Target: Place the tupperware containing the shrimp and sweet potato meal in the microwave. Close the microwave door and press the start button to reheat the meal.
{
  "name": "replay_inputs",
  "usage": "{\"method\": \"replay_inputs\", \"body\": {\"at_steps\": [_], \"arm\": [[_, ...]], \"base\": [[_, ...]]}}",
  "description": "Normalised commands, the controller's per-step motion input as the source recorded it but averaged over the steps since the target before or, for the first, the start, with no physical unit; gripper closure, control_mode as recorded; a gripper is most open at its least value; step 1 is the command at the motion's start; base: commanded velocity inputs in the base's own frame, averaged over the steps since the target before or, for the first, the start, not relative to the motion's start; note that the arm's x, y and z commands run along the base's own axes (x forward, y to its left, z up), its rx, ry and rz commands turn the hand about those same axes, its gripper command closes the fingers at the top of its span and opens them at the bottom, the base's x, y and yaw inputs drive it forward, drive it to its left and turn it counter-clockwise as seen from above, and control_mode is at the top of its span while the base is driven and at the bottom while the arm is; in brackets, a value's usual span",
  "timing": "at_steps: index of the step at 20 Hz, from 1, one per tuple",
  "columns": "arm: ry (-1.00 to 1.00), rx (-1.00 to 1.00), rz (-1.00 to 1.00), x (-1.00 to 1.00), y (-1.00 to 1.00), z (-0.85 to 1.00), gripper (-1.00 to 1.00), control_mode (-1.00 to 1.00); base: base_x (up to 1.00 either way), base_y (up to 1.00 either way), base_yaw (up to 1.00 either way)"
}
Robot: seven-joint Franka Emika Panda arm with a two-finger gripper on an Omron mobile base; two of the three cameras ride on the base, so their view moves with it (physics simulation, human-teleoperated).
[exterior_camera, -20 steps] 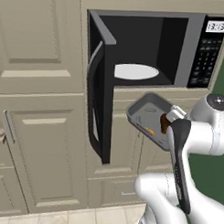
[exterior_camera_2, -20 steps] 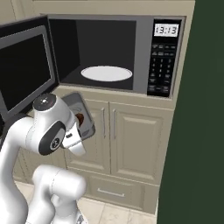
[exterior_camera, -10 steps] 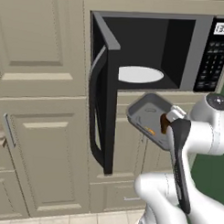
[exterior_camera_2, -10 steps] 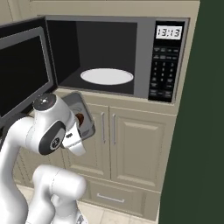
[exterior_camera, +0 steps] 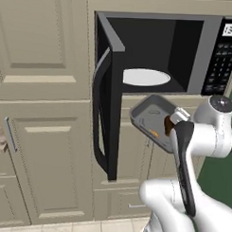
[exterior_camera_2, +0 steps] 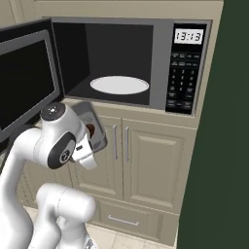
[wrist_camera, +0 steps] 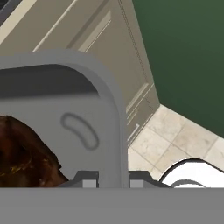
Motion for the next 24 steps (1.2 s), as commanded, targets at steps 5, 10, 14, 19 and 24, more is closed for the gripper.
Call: {"method": "replay_inputs", "body": {"at_steps": [5,10,14,19,24], "arm": [[0.00,0.00,0.00,0.26,-0.09,0.01,1.00,-1.00],[0.00,0.02,0.00,0.30,-0.03,0.11,1.00,-1.00],[0.00,0.02,0.00,0.49,0.00,0.12,1.00,-1.00],[0.00,0.01,-0.01,0.54,-0.01,0.18,1.00,-1.00],[0.00,0.00,-0.02,0.67,0.00,0.28,1.00,-1.00]], "base": [[0.00,0.00,0.00],[0.00,0.00,0.00],[0.00,0.00,0.00],[0.00,0.00,0.00],[0.00,0.00,0.00]]}}
